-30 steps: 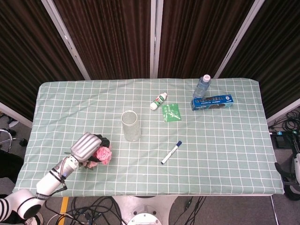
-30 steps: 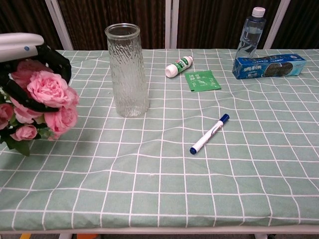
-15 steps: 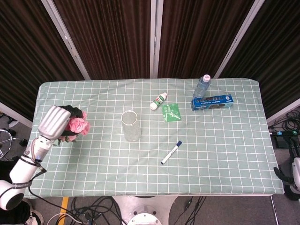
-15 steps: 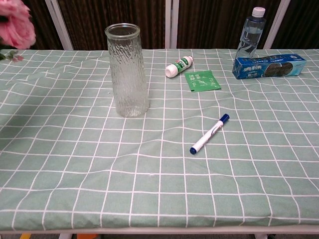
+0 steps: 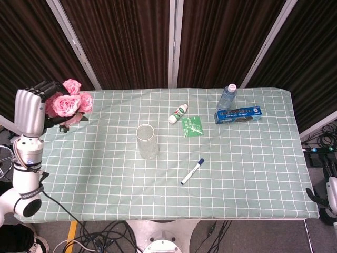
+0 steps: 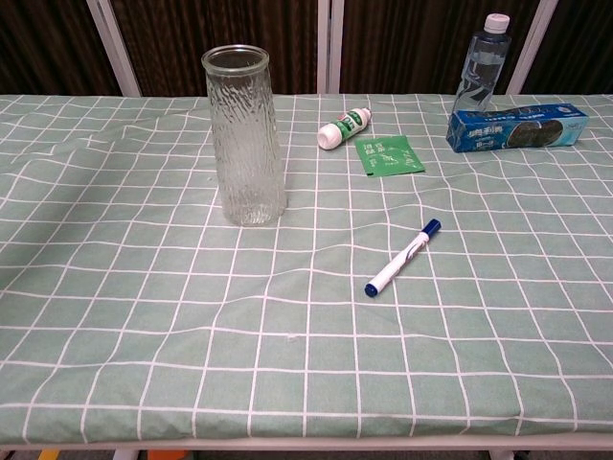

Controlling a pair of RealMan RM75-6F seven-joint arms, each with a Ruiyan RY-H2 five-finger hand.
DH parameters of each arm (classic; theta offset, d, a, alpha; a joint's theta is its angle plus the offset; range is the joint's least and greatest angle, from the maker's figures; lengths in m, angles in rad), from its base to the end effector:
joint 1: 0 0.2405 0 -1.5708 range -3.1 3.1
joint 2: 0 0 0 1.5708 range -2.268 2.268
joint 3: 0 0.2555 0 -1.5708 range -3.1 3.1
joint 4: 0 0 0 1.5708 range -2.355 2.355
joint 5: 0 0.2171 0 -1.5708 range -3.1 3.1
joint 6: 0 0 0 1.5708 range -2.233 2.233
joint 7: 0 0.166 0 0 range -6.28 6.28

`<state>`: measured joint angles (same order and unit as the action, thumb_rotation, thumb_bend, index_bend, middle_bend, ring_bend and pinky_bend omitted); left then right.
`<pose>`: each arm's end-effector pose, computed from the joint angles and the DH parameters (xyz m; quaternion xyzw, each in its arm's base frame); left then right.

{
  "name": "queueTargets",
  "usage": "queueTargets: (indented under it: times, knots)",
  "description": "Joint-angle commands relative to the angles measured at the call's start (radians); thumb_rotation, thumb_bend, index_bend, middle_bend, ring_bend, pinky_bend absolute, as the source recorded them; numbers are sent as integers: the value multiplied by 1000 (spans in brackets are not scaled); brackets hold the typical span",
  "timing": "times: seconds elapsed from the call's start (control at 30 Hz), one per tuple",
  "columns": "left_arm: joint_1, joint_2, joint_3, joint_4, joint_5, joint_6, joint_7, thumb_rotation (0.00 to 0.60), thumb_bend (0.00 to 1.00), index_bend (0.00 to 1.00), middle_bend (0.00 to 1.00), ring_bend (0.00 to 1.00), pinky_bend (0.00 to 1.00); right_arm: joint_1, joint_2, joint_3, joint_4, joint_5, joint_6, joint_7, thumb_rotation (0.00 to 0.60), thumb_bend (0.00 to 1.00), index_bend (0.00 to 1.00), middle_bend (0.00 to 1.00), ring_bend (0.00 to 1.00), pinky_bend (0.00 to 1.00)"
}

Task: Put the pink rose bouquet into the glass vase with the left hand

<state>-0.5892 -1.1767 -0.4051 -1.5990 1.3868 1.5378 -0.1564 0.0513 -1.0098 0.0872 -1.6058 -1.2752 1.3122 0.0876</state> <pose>-0.1274 0.3713 0.2177 -0.5004 -0.2282 -0.6943 0.4642 -0.3699 -0.1949 0.1876 0.5285 -0.4754 0.3053 0.6336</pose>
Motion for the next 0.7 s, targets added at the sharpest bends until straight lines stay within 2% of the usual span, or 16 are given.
queueTargets:
  times: [0.03, 0.33, 0.47, 0.7]
  knots:
    - [-3, -40, -79, -32, -54, 56, -90, 600, 200, 584, 572, 541, 683, 0, -1, 1, 3, 1, -1, 5, 600, 197, 0, 0, 0, 0]
    - [22, -51, -217, -194, -195, 83, -261, 600, 201, 584, 572, 542, 683, 1, -4, 2, 12, 7, -9, 11, 600, 197, 0, 0, 0, 0]
    - [55, -17, -287, -321, -309, 21, -399, 600, 201, 584, 572, 541, 683, 3, -6, 3, 12, 9, -12, 8, 600, 197, 0, 0, 0, 0]
    - [67, 55, -362, -386, -444, -172, -554, 600, 201, 583, 572, 541, 678, 9, -10, 4, 12, 17, -25, 2, 600, 197, 0, 0, 0, 0]
